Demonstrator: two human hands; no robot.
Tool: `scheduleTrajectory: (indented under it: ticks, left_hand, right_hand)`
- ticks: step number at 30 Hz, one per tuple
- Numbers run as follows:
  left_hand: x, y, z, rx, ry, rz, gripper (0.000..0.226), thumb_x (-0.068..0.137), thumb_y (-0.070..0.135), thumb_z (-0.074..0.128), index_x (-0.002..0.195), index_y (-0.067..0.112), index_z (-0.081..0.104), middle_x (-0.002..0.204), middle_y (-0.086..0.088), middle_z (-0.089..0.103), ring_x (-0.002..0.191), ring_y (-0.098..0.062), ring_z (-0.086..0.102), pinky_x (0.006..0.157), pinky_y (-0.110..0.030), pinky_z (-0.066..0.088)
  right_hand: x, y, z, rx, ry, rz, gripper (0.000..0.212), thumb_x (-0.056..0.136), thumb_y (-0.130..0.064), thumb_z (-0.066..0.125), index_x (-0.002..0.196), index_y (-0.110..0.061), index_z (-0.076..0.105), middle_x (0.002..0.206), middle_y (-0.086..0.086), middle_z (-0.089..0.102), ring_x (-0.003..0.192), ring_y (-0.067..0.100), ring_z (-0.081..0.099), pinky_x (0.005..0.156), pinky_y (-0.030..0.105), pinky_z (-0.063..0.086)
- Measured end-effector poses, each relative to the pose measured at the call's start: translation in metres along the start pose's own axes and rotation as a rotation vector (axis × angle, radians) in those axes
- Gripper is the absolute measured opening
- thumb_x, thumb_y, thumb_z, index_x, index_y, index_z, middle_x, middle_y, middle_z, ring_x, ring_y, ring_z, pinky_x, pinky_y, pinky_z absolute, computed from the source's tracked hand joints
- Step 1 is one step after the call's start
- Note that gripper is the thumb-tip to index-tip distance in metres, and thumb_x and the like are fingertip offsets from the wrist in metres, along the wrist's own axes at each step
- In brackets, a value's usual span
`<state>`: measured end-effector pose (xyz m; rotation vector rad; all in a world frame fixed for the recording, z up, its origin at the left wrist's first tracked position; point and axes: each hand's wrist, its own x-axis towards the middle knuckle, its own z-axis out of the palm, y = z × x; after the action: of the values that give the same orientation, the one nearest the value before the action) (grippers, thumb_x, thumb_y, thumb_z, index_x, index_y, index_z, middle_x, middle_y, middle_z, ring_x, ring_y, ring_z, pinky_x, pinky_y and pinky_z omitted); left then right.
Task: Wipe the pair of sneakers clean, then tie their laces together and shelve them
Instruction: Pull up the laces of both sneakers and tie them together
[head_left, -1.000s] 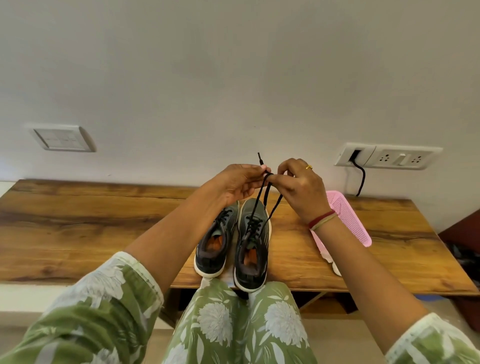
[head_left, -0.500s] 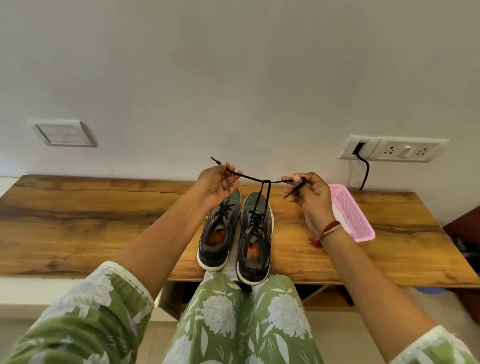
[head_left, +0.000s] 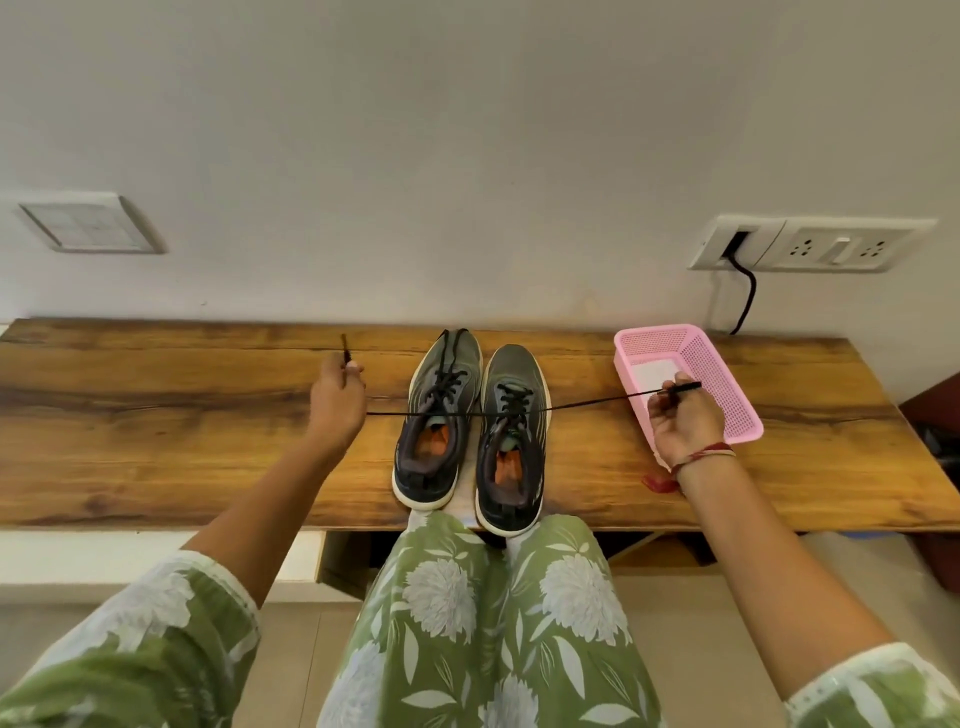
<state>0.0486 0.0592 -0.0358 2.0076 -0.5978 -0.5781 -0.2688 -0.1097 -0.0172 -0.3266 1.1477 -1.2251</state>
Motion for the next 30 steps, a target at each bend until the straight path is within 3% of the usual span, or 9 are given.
scheduleTrajectory:
  ticks: [5,7,9,10,13,16,21,26,30]
  left_hand:
    - [-0.018,0.019,0.009,0.437,-0.336,0.468,0.034,0.089,0.054,0.055,0.103,0.023,0.058,0.074,0.003,0.06,0.063,-0.014,0.055,0.056,-0.029,0.045]
    - [-0.022,0.03,0.017,0.818,-0.492,0.583,0.042,0.085,0.062,0.056,0.111,0.03,0.061,0.083,0.005,0.063,0.074,-0.013,0.059,0.064,-0.028,0.049]
    - [-0.026,0.036,0.023,1.089,-0.516,0.636,0.037,0.089,0.054,0.054,0.115,0.029,0.064,0.1,0.004,0.066,0.091,-0.016,0.061,0.073,-0.031,0.052]
    - [-0.027,0.037,0.024,1.144,-0.505,0.628,0.033,0.091,0.047,0.054,0.116,0.027,0.064,0.107,0.003,0.064,0.098,-0.018,0.06,0.078,-0.033,0.053]
    - [-0.027,0.034,0.026,1.215,-0.506,0.507,0.034,0.089,0.04,0.06,0.121,0.028,0.06,0.125,-0.003,0.049,0.119,-0.025,0.047,0.096,-0.044,0.042]
    - [-0.03,0.036,0.027,1.214,-0.589,0.421,0.056,0.08,0.046,0.065,0.13,0.028,0.046,0.138,-0.007,0.037,0.133,-0.031,0.031,0.108,-0.06,0.024]
    - [-0.036,0.044,0.053,0.908,-0.301,0.611,0.043,0.084,0.053,0.055,0.118,0.027,0.057,0.13,0.0,0.051,0.13,-0.023,0.039,0.112,-0.055,0.018]
    - [-0.035,0.035,0.089,1.005,-0.47,0.62,0.028,0.094,0.029,0.05,0.12,0.028,0.06,0.121,0.001,0.06,0.128,-0.023,0.041,0.112,-0.056,0.012]
    - [-0.033,0.027,0.092,0.924,-0.501,0.596,0.026,0.099,0.027,0.044,0.117,0.029,0.063,0.11,0.003,0.067,0.119,-0.022,0.05,0.113,-0.053,0.008]
  right_hand:
    - [-0.007,0.005,0.006,-0.11,-0.206,0.103,0.02,0.097,-0.016,0.043,0.085,-0.015,0.059,0.063,-0.003,0.05,0.061,0.009,0.051,0.073,0.029,0.051]
    - [-0.017,0.008,0.013,-0.092,-0.33,0.15,0.024,0.098,-0.015,0.04,0.084,-0.012,0.059,0.059,-0.002,0.043,0.048,0.007,0.045,0.058,0.025,0.052]
    - [-0.022,0.011,0.017,-0.278,-0.464,0.121,0.026,0.098,-0.014,0.035,0.089,-0.012,0.059,0.064,-0.002,0.037,0.037,0.003,0.031,0.033,0.015,0.031]
    - [-0.023,0.014,0.019,-0.452,-0.529,0.06,0.028,0.097,-0.011,0.033,0.092,-0.012,0.06,0.067,-0.002,0.037,0.035,0.003,0.026,0.032,0.014,0.021]
    - [-0.024,0.022,0.017,-0.978,-0.733,-0.078,0.037,0.098,-0.009,0.028,0.098,-0.015,0.065,0.085,0.001,0.054,0.038,0.004,0.027,0.035,0.015,0.018]
    - [-0.022,0.032,0.017,-1.372,-0.823,-0.107,0.038,0.102,-0.019,0.026,0.103,-0.025,0.063,0.115,0.005,0.059,0.063,0.01,0.049,0.047,0.014,0.03]
    - [-0.026,0.049,0.027,-1.492,-0.736,-0.153,0.071,0.083,-0.072,0.014,0.102,-0.029,0.067,0.098,-0.007,0.064,0.062,0.01,0.053,0.061,0.023,0.042]
    - [-0.024,0.067,0.026,-1.671,-0.793,-0.349,0.027,0.091,-0.037,0.058,0.101,-0.016,0.07,0.094,0.001,0.067,0.084,0.016,0.059,0.068,0.024,0.04]
    - [-0.022,0.071,0.025,-1.625,-0.72,-0.372,0.012,0.087,-0.026,0.064,0.086,-0.016,0.072,0.083,-0.001,0.067,0.073,0.009,0.055,0.062,0.022,0.038]
